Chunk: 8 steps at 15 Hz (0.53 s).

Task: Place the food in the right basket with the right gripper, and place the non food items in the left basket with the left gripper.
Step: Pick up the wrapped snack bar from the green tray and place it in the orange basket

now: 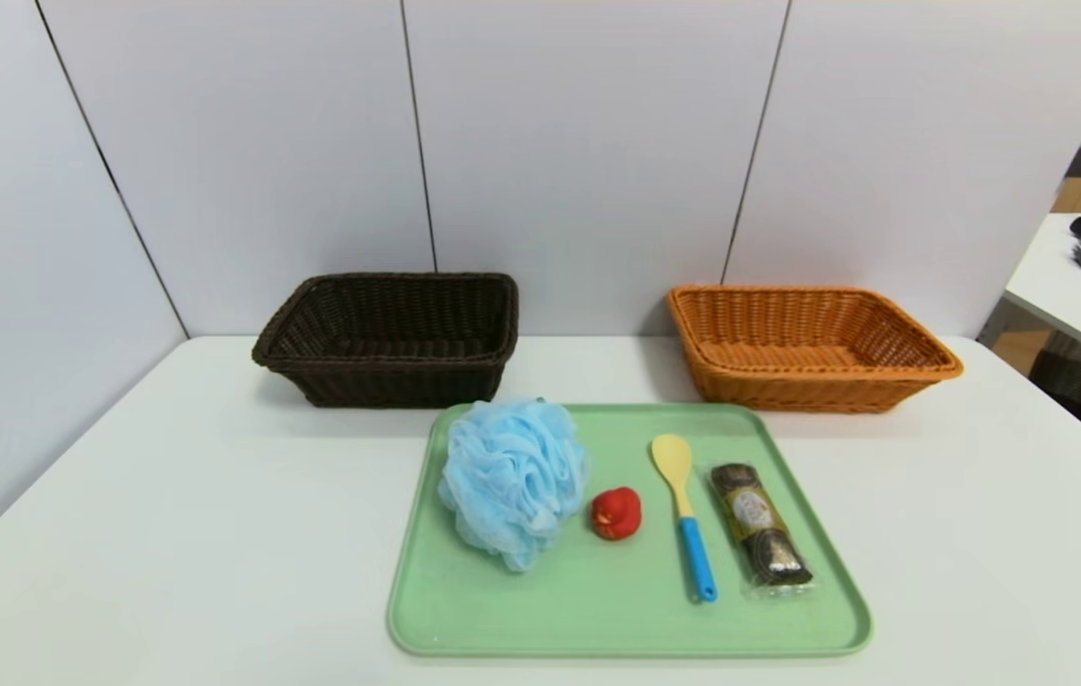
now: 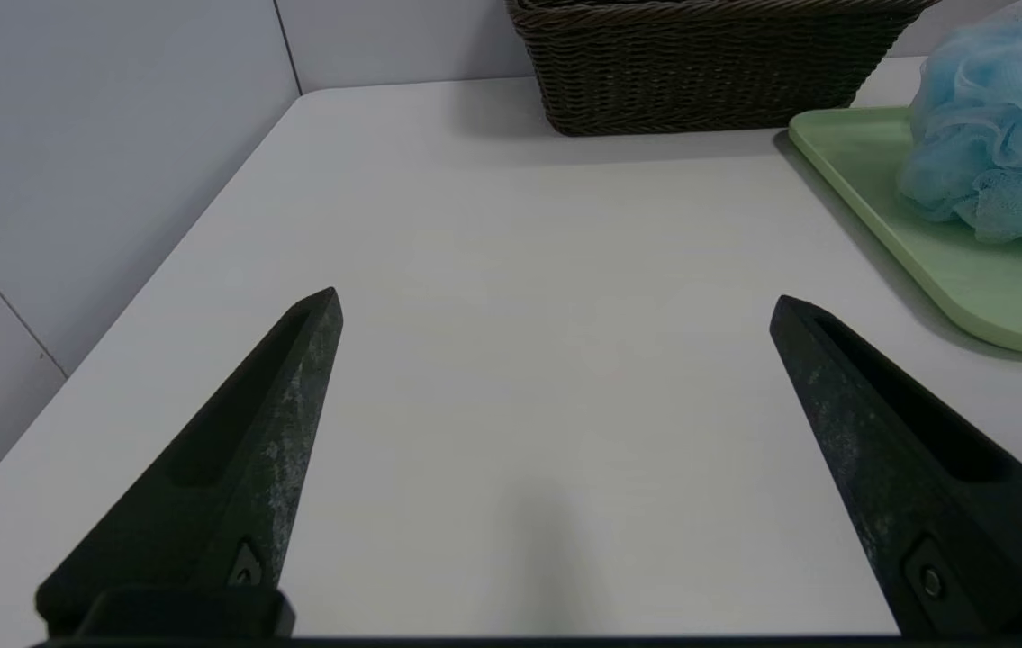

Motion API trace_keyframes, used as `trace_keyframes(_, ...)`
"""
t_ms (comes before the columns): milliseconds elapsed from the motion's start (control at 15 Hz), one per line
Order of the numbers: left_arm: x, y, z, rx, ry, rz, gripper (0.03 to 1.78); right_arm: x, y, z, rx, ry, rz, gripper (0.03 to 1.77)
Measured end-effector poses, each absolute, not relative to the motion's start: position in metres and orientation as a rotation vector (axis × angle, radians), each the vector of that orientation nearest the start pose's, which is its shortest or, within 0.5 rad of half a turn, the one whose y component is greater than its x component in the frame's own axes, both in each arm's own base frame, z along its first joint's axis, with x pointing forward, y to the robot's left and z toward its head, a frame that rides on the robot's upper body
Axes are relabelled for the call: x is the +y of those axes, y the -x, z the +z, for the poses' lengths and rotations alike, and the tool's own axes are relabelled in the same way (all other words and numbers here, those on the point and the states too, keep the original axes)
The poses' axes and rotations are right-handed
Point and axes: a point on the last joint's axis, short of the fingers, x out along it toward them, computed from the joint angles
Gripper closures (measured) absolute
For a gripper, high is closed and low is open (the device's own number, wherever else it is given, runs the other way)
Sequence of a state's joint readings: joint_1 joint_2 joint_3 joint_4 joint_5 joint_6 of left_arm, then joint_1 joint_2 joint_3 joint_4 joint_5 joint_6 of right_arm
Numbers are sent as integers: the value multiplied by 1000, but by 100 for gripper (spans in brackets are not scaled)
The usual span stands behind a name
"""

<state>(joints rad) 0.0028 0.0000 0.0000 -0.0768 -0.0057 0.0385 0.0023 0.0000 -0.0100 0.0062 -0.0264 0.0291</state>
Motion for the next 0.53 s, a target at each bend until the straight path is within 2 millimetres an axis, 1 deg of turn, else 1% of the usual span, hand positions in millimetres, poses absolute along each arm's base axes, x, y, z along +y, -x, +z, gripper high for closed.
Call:
trace_keyframes(67,0,24,84,-68,-53,-4,12,-1,26,84,-20,-28,-24,10)
trace_keyframes(200,0,32,101,-84,-74,-3,12,0,36,111,-69,-27,-17,10)
trace_keyframes(333,0,47,132,-97,-82,-8,12,0,54,156,-123,-23,-3,10)
trace_keyframes(400,-1,54,150,-97,-85,-11,12,0,63,183,-144,-21,5,10)
trace_keyframes(467,-1,58,169,-91,-88,-17,12,0,68,210,-151,-19,13,10)
trace_keyframes(533,-1,60,194,-92,-94,-26,12,0,69,239,-157,-15,25,10)
